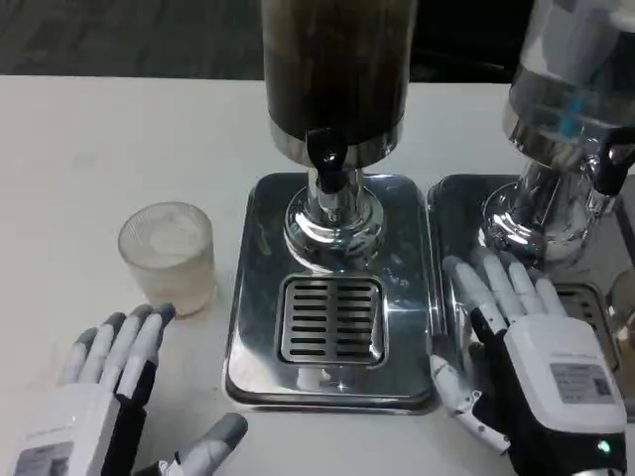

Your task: Grasp the cup under the faucet to collect the drink, then remove the cup.

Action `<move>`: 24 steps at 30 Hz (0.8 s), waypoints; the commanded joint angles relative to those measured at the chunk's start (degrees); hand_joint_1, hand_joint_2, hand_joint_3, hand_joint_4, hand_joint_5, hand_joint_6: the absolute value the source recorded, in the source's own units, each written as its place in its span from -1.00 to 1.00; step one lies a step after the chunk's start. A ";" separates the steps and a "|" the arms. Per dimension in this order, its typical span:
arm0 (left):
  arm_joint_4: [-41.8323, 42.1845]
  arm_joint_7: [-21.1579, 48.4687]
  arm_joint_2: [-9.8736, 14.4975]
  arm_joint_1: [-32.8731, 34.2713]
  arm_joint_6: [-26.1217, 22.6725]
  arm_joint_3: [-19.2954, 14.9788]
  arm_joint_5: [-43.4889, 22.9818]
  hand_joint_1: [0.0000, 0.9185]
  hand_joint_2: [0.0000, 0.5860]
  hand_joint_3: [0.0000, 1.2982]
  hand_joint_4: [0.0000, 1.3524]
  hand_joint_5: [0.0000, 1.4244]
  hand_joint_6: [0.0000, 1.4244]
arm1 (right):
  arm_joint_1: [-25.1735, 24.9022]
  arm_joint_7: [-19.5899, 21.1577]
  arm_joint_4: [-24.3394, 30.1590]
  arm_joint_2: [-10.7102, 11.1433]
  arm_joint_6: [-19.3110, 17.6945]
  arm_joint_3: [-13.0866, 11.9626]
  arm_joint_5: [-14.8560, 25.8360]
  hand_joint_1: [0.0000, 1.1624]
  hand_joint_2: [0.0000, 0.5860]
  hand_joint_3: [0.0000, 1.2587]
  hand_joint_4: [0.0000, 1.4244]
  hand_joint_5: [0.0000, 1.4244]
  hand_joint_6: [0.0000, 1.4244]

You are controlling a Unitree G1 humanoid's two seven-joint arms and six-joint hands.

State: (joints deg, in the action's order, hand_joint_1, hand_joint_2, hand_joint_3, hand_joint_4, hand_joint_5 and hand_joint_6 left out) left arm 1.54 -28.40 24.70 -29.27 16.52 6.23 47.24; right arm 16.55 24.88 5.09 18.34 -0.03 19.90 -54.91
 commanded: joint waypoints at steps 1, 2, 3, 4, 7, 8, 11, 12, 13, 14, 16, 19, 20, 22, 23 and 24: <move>-1.09 -2.62 1.14 0.46 3.35 -2.13 -2.26 -1.00 -0.50 -1.00 -1.00 -1.00 -1.00 | 0.11 0.12 1.21 -0.72 0.99 0.18 -0.81 -0.82 0.76 -0.85 -1.00 -1.00 -1.00; -1.87 -3.42 1.34 0.90 4.71 -2.73 -3.15 -1.00 -0.53 -1.00 -1.00 -1.00 -1.00 | 0.17 0.28 1.23 -0.87 1.04 0.37 -0.91 -0.82 0.76 -0.85 -1.00 -1.00 -1.00; -2.96 -3.84 1.43 1.87 6.12 -3.69 -4.90 -1.00 -0.57 -1.00 -1.00 -1.00 -1.00 | 0.20 0.38 1.22 -0.99 1.09 0.55 -1.02 -0.82 0.76 -0.85 -1.00 -1.00 -1.00; -3.83 -4.06 1.49 2.58 7.13 -4.38 -6.10 -1.00 -0.58 -1.00 -1.00 -1.00 -1.00 | 0.21 0.55 1.21 -1.09 1.13 0.77 -1.22 -0.82 0.77 -0.85 -1.00 -1.00 -1.00; -7.48 -2.78 1.91 6.52 8.78 -6.52 -9.98 -1.00 -0.64 -1.00 -1.00 -1.00 -1.00 | 0.24 0.68 1.32 -1.34 1.33 1.08 -1.61 -0.82 0.78 -0.85 -1.00 -1.00 -1.00; -8.97 -2.26 2.27 8.02 9.16 -6.98 -10.88 -1.00 -0.64 -1.00 -1.00 -1.00 -1.00 | 0.20 0.67 1.26 -1.54 1.45 1.09 -1.63 -0.82 0.79 -0.85 -1.00 -1.00 -1.00; -14.42 -0.39 3.60 13.11 10.90 -7.64 -13.90 -1.00 -0.64 -1.00 -1.00 -1.00 -1.00 | 0.12 0.66 1.02 -1.97 1.68 1.04 -1.62 -0.81 0.79 -0.85 -1.00 -1.00 -1.00; -16.02 -0.02 3.91 14.47 11.55 -7.86 -14.68 -1.00 -0.65 -1.00 -1.00 -1.00 -1.00 | 0.18 0.66 1.00 -2.11 1.78 1.09 -1.72 -0.81 0.79 -0.85 -1.00 -1.00 -1.00; -17.48 0.13 4.10 15.65 12.20 -8.08 -15.34 -1.00 -0.65 -1.00 -1.00 -1.00 -1.00 | 0.31 0.68 1.04 -2.21 1.86 1.09 -1.81 -0.81 0.80 -0.85 -1.00 -1.00 -1.00; -18.89 0.42 4.29 16.73 12.71 -8.22 -16.03 -1.00 -0.68 -1.00 -1.00 -1.00 -1.00 | 0.41 0.70 1.08 -2.31 1.94 1.12 -1.90 -0.81 0.80 -0.85 -1.00 -1.00 -1.00; -21.90 1.07 4.52 18.74 13.67 -8.21 -17.34 -1.00 -0.70 -1.00 -1.00 -1.00 -1.00 | 0.69 0.78 1.16 -2.58 2.13 1.01 -1.82 -0.81 0.80 -0.85 -1.00 -1.00 -1.00; -28.17 3.14 4.53 22.48 15.82 -7.95 -20.08 -1.00 -0.85 -1.00 -1.00 -1.00 -1.00 | 0.93 0.90 1.19 -2.89 2.31 0.90 -1.75 -0.81 0.80 -0.85 -1.00 -1.00 -1.00; -30.36 3.84 4.49 23.75 16.79 -7.79 -20.90 -1.00 -0.86 -1.00 -1.00 -1.00 -1.00 | 0.94 0.90 1.21 -2.94 2.35 0.91 -1.79 -0.81 0.80 -0.85 -1.00 -1.00 -1.00; -35.11 5.38 4.26 26.45 18.76 -7.42 -22.54 -1.00 -0.91 -1.00 -1.00 -1.00 -1.00 | 1.00 0.77 1.35 -3.02 2.45 0.98 -1.88 -0.81 0.80 -0.85 -1.00 -1.00 -1.00; -38.24 6.28 4.09 28.27 19.85 -7.09 -23.34 -1.00 -0.96 -1.00 -1.00 -1.00 -1.00 | 1.00 0.61 1.41 -3.03 2.46 1.01 -1.84 -0.81 0.80 -0.85 -1.00 -1.00 -1.00; -41.02 6.97 3.90 29.98 20.69 -6.81 -23.95 -1.00 -0.99 -1.00 -1.00 -1.00 -1.00 | 0.94 0.46 1.45 -3.05 2.49 1.02 -1.80 -0.80 0.80 -0.85 -1.00 -1.00 -1.00</move>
State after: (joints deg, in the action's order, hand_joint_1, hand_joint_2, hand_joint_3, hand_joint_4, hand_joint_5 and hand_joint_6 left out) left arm -33.58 -23.53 28.61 -3.28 34.85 -1.27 24.83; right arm 17.39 24.98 5.44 15.60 2.09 21.02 -56.75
